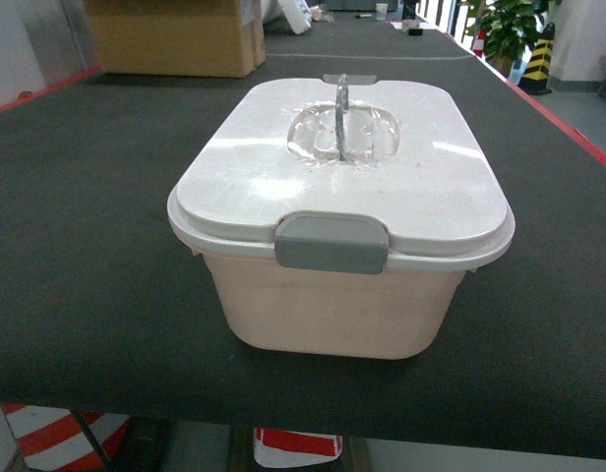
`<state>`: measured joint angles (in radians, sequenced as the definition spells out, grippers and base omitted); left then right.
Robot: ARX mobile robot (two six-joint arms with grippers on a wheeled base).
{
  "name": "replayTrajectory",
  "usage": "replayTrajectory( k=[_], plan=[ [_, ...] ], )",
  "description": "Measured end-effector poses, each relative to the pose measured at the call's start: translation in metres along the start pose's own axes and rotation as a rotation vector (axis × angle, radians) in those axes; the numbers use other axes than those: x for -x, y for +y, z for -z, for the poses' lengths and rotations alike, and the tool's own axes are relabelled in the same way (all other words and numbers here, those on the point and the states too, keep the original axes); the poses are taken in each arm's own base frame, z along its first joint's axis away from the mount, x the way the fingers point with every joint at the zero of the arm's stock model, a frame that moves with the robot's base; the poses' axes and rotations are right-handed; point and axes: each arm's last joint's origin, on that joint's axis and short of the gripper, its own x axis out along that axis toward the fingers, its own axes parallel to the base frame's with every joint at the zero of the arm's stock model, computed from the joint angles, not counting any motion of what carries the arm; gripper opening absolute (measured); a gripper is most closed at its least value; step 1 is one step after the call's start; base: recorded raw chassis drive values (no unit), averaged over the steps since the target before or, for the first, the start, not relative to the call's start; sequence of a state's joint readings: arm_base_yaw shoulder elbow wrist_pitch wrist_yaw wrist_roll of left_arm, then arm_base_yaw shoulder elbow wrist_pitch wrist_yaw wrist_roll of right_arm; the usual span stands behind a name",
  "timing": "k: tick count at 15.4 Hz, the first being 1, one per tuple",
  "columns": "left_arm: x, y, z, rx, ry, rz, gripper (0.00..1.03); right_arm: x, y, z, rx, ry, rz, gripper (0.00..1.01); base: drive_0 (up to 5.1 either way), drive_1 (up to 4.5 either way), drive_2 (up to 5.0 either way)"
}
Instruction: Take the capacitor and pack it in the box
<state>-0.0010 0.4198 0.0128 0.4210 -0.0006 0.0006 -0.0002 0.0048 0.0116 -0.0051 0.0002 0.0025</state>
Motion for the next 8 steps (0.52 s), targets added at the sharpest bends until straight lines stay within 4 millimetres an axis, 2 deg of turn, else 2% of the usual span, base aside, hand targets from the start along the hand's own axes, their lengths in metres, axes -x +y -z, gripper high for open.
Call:
replayTrajectory(
  k=[8],
  plan=[
    [0.0113, 0.0000, -0.0002, 0.000, 0.003, 0.000, 0.02, 0.0000, 0.0000, 0.0000, 0.000, 0.000, 0.000, 0.98, 0.0, 0.00, 0.0]
  ],
)
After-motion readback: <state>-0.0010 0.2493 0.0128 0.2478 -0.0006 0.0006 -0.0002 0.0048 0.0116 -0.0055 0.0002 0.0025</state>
